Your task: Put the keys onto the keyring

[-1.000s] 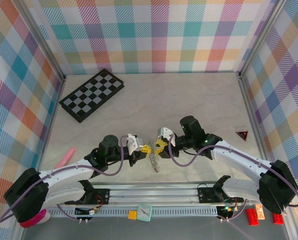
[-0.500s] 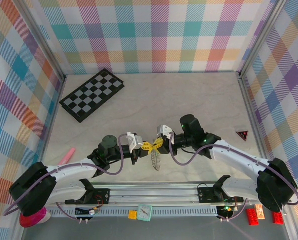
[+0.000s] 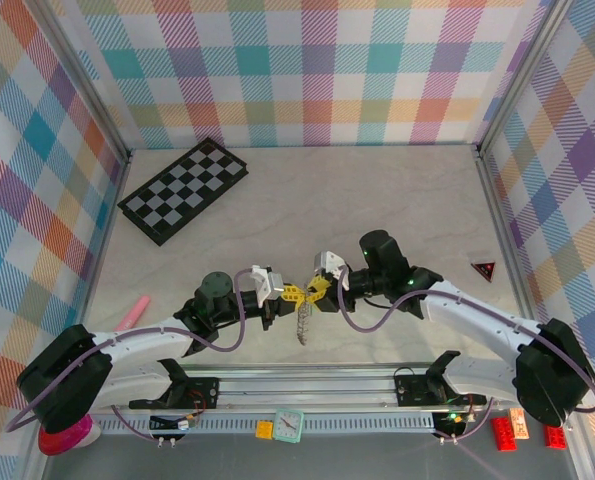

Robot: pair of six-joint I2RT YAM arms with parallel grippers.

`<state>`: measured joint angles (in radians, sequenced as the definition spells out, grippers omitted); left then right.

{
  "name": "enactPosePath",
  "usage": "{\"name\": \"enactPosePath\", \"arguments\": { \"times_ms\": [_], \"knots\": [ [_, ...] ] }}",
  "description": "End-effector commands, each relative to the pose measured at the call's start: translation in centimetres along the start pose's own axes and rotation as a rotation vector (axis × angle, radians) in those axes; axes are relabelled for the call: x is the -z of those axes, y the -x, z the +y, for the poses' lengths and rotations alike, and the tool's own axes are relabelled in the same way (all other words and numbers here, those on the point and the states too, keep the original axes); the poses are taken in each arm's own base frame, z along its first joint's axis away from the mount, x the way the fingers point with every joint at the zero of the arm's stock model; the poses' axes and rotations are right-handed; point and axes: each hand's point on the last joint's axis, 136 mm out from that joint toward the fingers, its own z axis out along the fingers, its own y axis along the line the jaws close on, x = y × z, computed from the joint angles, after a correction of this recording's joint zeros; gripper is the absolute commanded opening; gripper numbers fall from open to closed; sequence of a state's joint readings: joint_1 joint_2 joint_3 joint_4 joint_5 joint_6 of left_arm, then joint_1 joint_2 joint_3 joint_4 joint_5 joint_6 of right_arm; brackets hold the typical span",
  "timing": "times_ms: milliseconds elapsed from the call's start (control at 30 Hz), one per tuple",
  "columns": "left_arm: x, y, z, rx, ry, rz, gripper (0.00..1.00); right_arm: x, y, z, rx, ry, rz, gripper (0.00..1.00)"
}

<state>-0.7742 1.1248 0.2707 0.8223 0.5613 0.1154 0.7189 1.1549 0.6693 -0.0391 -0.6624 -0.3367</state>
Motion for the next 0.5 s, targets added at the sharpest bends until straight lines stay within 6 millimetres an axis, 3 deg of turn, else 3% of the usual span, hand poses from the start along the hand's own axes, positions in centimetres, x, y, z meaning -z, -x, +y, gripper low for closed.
{"name": "enactPosePath", "arguments": {
  "times_ms": [0, 200, 467],
  "knots": [
    [0.28, 2.4, -0.71, -0.048, -0.037, -0.086, 0.0, 0.26, 0.08, 0.26, 0.011, 0.003, -0.008, 0.26],
    [0.24, 2.62, -0.78, -0.056, -0.043, -0.096, 0.0, -0.22, 0.07, 0.01, 0.001, 0.014, -0.012, 0.21],
    [0.46, 2.88, -0.8, -0.06, -0.037, -0.106, 0.0, -0.08, 0.37, 0.39, 0.006, 0.032, -0.015, 0.0]
  ]
}}
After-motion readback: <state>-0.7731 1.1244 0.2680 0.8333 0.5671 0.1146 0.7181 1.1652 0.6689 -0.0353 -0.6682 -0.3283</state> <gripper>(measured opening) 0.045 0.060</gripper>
